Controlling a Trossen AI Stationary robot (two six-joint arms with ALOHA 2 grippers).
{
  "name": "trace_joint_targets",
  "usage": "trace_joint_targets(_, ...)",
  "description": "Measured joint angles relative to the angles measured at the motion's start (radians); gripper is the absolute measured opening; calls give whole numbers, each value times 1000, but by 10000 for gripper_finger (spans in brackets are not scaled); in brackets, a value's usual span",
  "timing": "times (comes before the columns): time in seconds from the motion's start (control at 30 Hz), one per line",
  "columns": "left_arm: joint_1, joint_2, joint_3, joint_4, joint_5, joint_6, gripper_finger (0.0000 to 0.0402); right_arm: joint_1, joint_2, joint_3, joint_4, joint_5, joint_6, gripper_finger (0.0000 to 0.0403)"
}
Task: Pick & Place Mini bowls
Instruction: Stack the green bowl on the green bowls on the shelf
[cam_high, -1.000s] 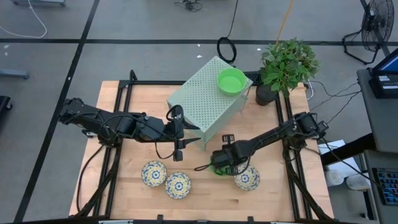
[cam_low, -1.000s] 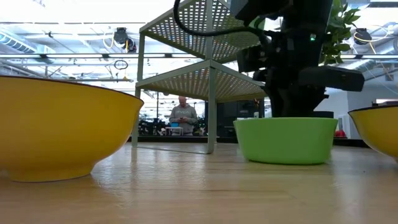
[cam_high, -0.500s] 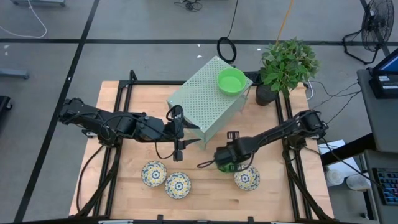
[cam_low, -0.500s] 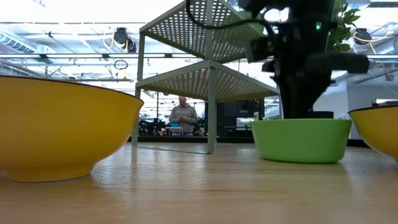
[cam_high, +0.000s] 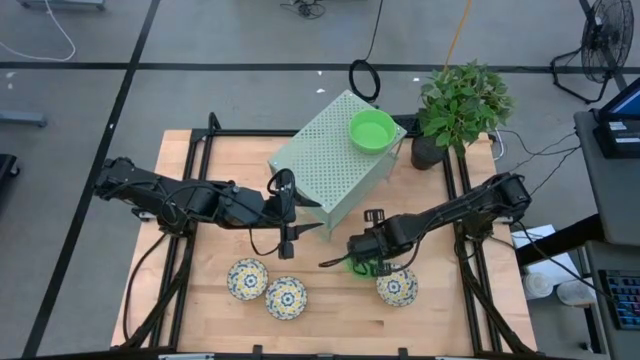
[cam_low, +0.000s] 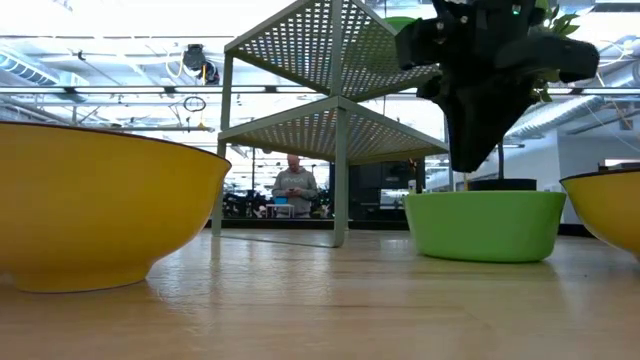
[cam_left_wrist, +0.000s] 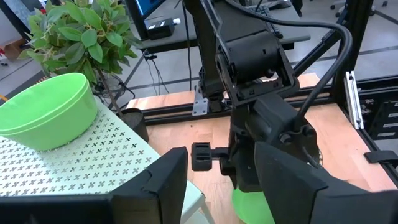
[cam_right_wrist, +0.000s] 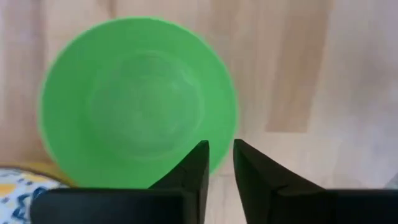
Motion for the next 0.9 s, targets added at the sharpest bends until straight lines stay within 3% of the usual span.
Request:
trace_joint_targets(0.2,0,0,0,0,0,0,176,-18,-6,-60,137,-89,-84,106)
trace_joint_targets(0.43,0,0,0,0,0,0,164,-48,-9,-101,147,-88,-79,129)
trace_joint_targets(0.9,0,0,0,0,0,0,177,-57,-8,-146,188,-87,-67,101)
